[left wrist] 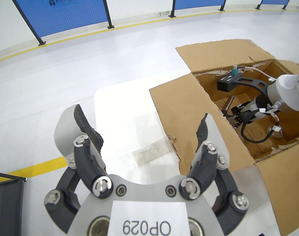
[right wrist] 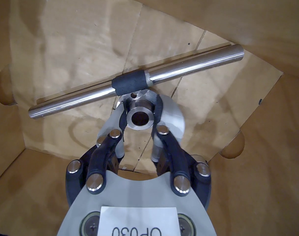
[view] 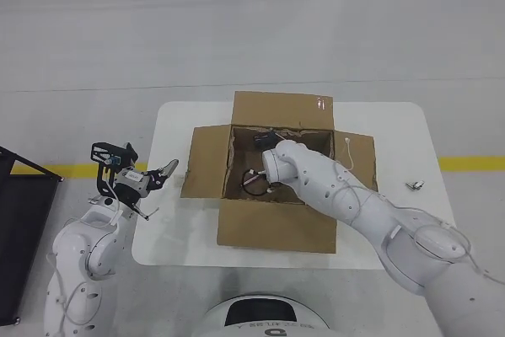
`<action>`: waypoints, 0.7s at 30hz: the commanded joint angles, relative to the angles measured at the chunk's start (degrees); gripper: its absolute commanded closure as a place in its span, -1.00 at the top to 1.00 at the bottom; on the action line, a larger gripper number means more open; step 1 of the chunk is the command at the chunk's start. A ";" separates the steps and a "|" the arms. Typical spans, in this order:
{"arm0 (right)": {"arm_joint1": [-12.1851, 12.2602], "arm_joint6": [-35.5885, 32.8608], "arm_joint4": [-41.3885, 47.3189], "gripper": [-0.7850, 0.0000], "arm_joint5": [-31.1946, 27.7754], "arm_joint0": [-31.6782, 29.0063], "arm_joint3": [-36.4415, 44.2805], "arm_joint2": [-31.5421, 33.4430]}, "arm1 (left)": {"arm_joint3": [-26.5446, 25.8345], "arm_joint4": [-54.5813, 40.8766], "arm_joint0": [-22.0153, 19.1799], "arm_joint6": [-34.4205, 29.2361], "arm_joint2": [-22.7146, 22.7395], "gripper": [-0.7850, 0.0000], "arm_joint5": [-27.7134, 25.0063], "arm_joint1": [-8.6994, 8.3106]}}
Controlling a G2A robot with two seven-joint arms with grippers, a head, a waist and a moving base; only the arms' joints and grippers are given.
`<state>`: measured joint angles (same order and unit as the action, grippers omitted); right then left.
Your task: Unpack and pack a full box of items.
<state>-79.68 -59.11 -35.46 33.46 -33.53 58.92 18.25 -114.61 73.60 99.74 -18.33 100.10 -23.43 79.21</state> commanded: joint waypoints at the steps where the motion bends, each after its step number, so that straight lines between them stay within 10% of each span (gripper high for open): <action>1: 0.40 0.47 -0.96 -1.00 0.94 -0.28 1.55 0.91 | 0.00 0.00 0.00 0.00 0.00 1.00 0.00 0.00; 10: 7.58 0.41 -6.75 -1.00 3.11 -6.76 23.57 12.05 | 0.00 0.00 0.00 0.00 0.00 1.00 0.00 0.00; 21: 19.12 4.65 -12.74 -1.00 0.87 -38.56 62.91 47.19 | 0.00 0.00 0.00 0.00 0.00 1.00 0.00 0.00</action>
<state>-61.12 -55.66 -48.28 34.32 -67.68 118.28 60.50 -114.61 73.60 99.74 -18.33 100.10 -23.43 79.21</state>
